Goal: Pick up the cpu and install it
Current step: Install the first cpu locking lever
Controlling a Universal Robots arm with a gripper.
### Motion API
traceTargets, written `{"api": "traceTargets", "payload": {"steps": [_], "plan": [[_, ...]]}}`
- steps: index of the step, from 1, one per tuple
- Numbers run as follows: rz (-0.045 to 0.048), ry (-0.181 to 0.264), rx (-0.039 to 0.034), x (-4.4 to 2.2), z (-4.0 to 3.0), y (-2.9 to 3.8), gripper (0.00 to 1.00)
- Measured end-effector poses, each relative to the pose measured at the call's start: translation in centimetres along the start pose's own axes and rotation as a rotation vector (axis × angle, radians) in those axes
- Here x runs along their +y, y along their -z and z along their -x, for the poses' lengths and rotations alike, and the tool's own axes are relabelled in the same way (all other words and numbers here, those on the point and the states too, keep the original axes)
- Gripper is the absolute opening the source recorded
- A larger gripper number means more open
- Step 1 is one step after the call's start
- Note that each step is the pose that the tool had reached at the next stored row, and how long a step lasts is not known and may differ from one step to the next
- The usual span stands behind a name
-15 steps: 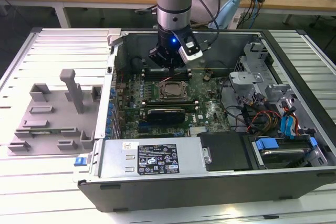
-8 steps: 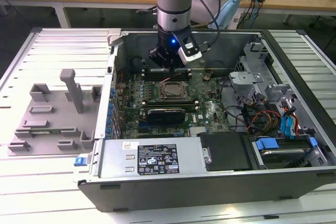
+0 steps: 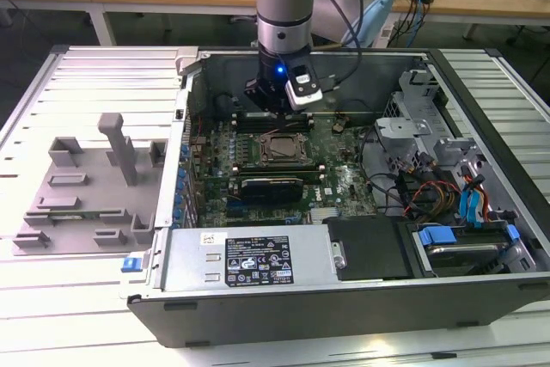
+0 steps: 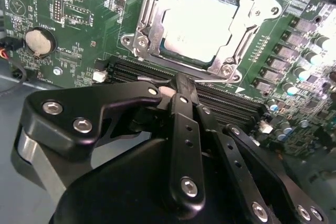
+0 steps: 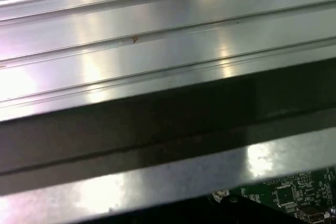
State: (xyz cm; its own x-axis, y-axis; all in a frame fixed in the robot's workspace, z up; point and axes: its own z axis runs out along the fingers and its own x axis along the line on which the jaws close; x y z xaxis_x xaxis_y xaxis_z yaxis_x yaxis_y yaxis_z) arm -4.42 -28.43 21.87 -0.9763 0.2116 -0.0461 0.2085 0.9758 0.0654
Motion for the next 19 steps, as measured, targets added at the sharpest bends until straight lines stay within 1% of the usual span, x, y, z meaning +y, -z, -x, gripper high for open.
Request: {"api": "traceTargets", "payload": {"steps": [5, 9, 11, 19], "plan": [[-0.0026, -0.046, -0.0031, 0.29, 0.31, -0.25, 0.11], [-0.0043, -0.075, -0.0052, 0.63, 0.37, -0.42, 0.11], [-0.0057, -0.092, -0.0065, 0.64, 0.39, -0.57, 0.11], [-0.0161, -0.177, -0.0136, 0.58, 0.36, -1.57, 0.11]]}}
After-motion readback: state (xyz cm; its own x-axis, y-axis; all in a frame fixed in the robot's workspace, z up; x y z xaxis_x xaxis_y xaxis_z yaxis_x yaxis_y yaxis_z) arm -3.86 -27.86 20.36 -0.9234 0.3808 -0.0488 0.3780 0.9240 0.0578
